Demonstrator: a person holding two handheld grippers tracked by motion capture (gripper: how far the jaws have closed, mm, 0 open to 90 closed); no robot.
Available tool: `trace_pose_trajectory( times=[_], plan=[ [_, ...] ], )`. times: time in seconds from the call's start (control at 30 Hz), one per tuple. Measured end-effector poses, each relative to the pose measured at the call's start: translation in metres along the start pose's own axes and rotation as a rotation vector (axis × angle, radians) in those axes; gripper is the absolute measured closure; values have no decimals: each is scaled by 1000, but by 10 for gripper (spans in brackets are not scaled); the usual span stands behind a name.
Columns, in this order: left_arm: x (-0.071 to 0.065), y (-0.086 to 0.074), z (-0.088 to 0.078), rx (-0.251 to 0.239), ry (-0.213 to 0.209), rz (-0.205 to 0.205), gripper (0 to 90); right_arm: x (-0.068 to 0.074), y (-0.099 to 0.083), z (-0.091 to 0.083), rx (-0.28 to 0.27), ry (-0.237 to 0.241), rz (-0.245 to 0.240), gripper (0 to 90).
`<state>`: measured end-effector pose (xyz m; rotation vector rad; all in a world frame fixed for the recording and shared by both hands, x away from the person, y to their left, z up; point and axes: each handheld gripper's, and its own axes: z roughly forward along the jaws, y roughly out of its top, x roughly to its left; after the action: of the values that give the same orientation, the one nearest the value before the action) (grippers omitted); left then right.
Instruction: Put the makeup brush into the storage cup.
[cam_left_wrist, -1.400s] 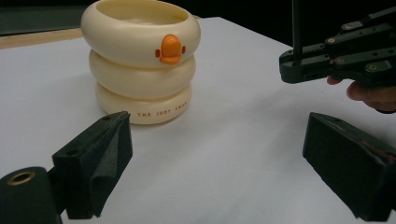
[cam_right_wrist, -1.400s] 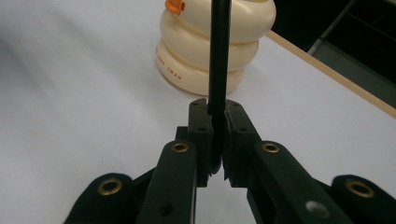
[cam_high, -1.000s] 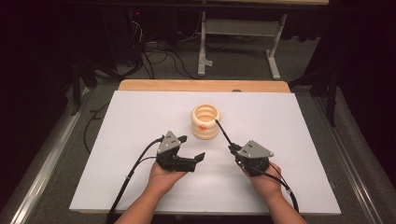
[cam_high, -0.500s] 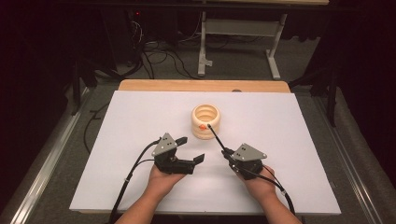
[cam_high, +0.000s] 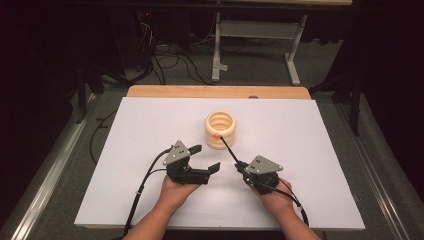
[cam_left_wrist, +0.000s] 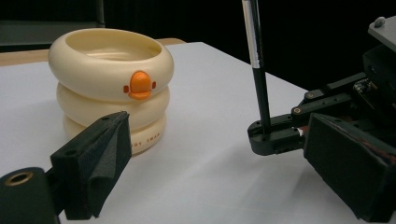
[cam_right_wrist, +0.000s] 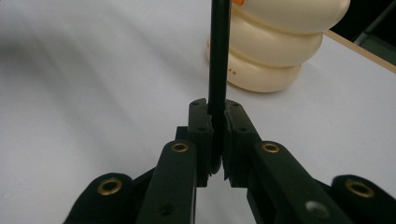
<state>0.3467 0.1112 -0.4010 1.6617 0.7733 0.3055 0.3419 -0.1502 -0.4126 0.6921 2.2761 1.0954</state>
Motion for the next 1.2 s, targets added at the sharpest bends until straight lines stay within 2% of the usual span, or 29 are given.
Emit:
trace_pose_trajectory(
  times=[0.23, 0.33, 0.63, 0.67, 0.77, 0.8, 0.9, 1.2],
  plan=[
    [-2, -1, 2, 13, -14, -1, 85, 8, 2, 3, 6, 22, -23, 857],
    [-3, -2, 2, 17, -18, 3, 85, 11, 3, 3, 11, 27, -13, 856],
    [-5, -2, 3, 9, -40, -11, 116, 14, 2, 5, 7, 55, -36, 857],
    [-5, -2, 4, 9, -41, -11, 118, 16, 2, 5, 7, 56, -24, 857],
    [-5, -2, 3, 1, -47, -17, 130, 18, 3, 5, -1, 65, -44, 857],
    [-5, -1, 3, -2, -48, -17, 134, 20, 3, 4, 2, 65, -28, 857],
    [-5, -1, 3, -2, -52, -18, 141, 20, 3, 4, 3, 63, -52, 857],
    [-8, -2, 3, 0, -59, -10, 154, 22, 2, 6, 4, 64, -50, 857]
  ],
)
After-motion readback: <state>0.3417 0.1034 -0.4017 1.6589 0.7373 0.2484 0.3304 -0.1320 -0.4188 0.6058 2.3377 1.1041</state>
